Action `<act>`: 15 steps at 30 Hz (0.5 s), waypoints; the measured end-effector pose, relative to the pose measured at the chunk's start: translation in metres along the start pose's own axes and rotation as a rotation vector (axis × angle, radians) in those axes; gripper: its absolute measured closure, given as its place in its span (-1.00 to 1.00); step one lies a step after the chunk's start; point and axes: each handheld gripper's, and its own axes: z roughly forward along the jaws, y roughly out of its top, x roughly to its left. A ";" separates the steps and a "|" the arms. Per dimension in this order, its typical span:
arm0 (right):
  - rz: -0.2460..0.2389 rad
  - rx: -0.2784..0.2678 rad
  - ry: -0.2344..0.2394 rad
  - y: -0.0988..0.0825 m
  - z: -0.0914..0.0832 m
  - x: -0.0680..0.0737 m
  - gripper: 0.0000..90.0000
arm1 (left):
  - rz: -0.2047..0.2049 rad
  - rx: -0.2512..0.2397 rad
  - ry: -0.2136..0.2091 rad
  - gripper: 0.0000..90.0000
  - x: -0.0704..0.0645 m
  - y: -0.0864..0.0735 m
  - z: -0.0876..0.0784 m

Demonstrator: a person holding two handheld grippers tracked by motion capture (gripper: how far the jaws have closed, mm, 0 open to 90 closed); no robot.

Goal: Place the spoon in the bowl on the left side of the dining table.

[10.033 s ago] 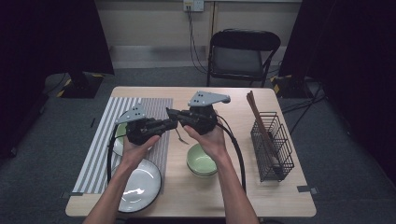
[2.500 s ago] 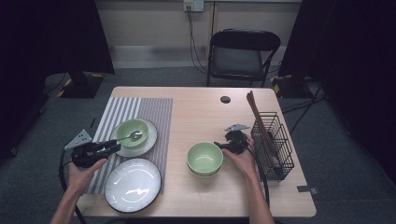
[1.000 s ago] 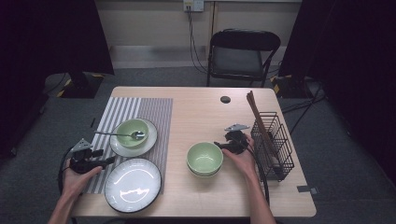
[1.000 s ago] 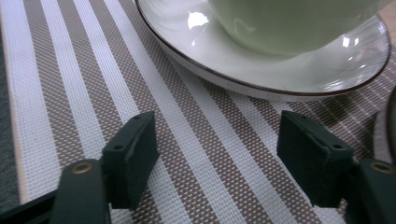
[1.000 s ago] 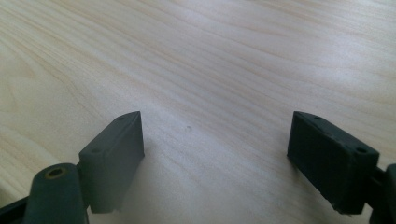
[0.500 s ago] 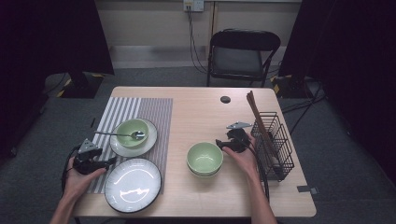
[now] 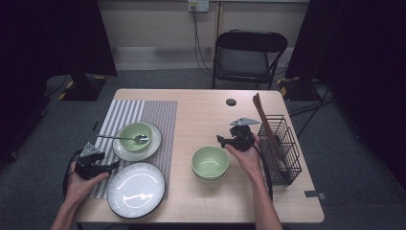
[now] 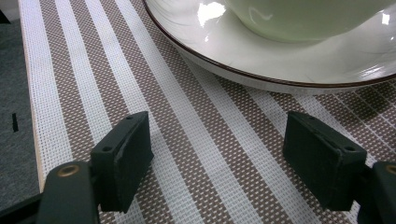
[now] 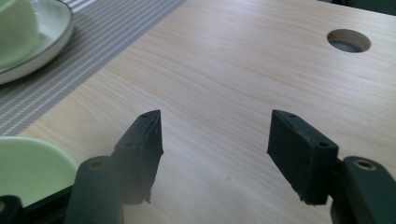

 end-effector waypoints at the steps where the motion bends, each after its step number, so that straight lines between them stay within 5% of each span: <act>1: -0.003 0.000 0.014 0.002 -0.002 0.001 -0.20 | 0.000 0.000 0.000 -0.48 0.000 0.000 0.000; 15: -0.023 -0.107 0.077 0.026 -0.038 0.013 -0.02 | -0.002 -0.001 -0.002 -0.48 0.000 0.000 0.000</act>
